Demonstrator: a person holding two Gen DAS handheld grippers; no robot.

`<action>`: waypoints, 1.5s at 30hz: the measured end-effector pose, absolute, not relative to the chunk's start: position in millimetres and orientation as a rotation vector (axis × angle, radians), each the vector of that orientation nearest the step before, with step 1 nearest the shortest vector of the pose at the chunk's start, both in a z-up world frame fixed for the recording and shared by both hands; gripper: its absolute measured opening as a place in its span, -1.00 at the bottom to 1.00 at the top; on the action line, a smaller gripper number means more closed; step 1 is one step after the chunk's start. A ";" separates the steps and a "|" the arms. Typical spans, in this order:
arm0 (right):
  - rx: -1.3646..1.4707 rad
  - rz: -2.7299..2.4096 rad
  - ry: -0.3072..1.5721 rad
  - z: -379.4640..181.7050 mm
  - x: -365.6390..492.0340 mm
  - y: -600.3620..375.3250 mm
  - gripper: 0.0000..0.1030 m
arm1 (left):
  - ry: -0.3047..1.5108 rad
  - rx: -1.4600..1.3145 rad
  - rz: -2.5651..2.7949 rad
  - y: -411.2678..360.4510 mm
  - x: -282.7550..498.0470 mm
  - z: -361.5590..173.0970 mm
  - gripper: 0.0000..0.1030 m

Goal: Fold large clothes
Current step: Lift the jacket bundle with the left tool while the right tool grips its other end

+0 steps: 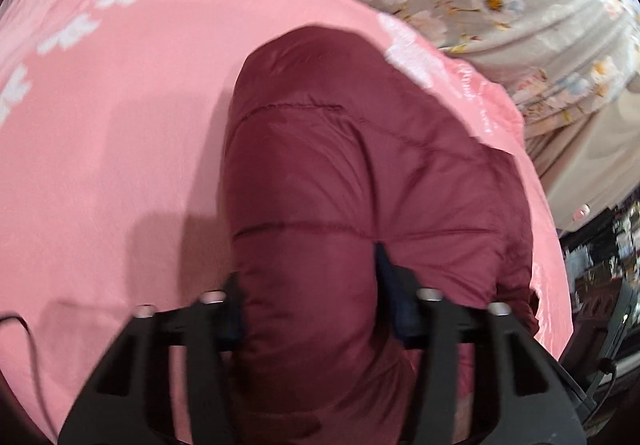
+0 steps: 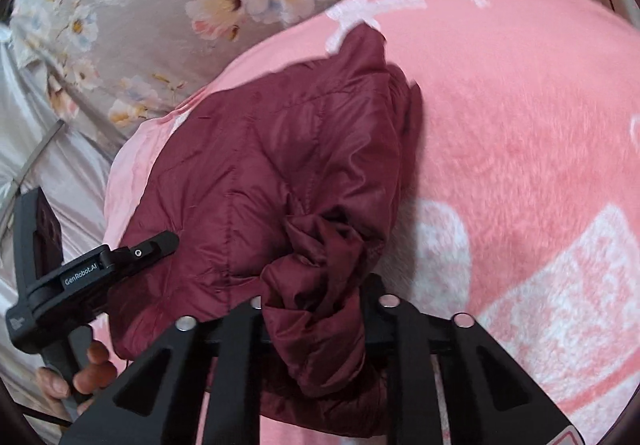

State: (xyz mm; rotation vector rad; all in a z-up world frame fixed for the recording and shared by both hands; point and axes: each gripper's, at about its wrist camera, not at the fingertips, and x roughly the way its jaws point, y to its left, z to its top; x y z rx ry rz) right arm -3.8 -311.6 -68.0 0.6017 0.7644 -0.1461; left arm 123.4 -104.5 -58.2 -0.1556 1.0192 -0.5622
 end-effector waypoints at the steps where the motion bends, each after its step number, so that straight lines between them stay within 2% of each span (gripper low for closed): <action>1: 0.584 -0.147 0.750 -60.5 -3.7 -308.2 -0.70 | 1.004 -0.148 -0.571 -103.2 122.1 -50.8 -0.30; 15: 0.276 -0.167 0.422 81.7 -10.1 -224.2 -0.72 | 0.631 -0.056 -0.615 -52.3 97.8 88.1 -0.34; 25: 0.145 -0.134 0.232 150.1 15.7 -175.5 -0.72 | 0.429 -0.041 -0.589 -2.5 104.8 150.8 -0.34; 35: 0.074 -0.133 0.141 172.7 63.0 -152.1 -0.72 | 0.297 -0.037 -0.554 19.9 139.7 178.7 -0.33; 45: 0.046 -0.160 0.132 146.2 115.1 -159.6 -0.72 | 0.271 0.002 -0.565 9.1 193.3 154.2 -0.33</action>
